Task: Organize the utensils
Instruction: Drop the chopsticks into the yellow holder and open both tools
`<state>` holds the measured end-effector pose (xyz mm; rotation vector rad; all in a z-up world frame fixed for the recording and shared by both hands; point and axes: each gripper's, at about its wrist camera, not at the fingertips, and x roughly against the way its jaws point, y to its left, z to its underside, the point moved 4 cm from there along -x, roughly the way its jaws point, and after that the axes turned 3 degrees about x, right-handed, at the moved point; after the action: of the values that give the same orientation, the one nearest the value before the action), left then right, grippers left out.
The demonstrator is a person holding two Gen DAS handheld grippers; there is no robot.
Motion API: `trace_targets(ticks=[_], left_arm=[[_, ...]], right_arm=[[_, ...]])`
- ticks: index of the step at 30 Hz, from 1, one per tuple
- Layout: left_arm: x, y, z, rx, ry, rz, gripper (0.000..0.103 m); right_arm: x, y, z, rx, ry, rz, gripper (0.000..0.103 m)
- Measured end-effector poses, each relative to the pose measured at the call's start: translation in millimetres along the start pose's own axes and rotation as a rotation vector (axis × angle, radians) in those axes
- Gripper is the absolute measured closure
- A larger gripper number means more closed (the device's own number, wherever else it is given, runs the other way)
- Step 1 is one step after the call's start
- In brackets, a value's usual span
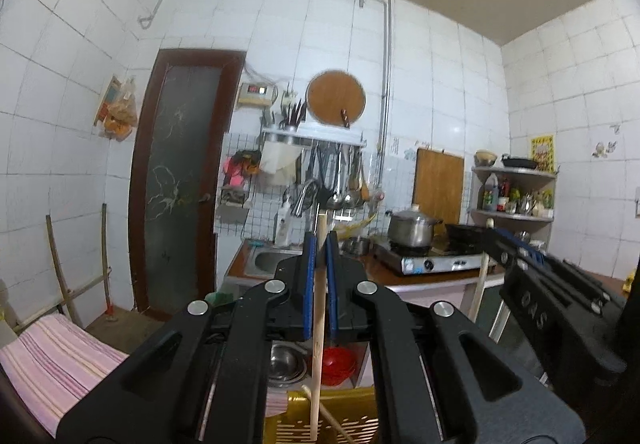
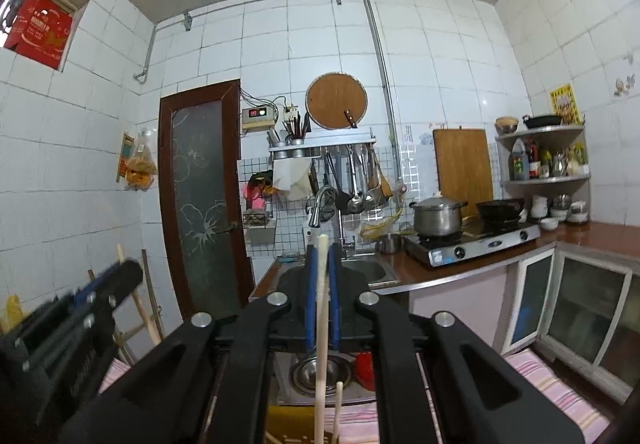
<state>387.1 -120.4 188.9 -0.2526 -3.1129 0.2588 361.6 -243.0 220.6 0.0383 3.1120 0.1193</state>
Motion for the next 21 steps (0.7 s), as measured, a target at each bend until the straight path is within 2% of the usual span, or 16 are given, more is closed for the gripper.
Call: trace_targets(ticks=[4,8,12,15,16,17,18,19,20,21], left_arm=[[-19.1,11.8,31.4,0.002,0.061,-0.023,0.099],[-29.0,24.0,56.9,-0.007,0.119,-0.051,0.099],[-35.6,35.9,67.7,-0.011,0.189,-0.068,0.099],[-34.2,49.1,65.3,0.024,0.255,-0.066,0.096],[-30.6,53.6,62.0,0.034,0.267,-0.070,0.083],[-24.3,57.9,57.6,0.041,0.268,-0.077,0.064],[-18.5,61.0,53.2,0.043,0.261,-0.083,0.052],[-10.1,63.8,47.4,0.043,0.246,-0.092,0.033],[2.6,67.7,39.6,0.039,0.228,-0.101,0.024],[12.5,69.3,34.8,0.033,0.225,-0.102,0.021]], right_arm=[[-26.3,-1.6,40.3,-0.013,0.057,-0.008,0.097],[-35.8,-1.7,77.2,0.030,0.113,-0.015,0.097],[-41.8,-4.4,99.1,0.033,0.211,-0.034,0.097],[-40.7,-7.5,101.5,0.039,0.278,-0.018,0.096],[-38.7,-9.1,99.9,0.043,0.292,-0.009,0.086],[-34.0,-11.3,95.9,0.056,0.300,0.017,0.072],[-27.7,-13.5,92.6,0.064,0.300,0.037,0.035],[-18.2,-16.2,86.5,0.068,0.292,0.061,0.025],[-11.7,-17.8,82.8,0.073,0.289,0.071,0.025],[-4.6,-19.8,78.9,0.078,0.296,0.087,0.024]])
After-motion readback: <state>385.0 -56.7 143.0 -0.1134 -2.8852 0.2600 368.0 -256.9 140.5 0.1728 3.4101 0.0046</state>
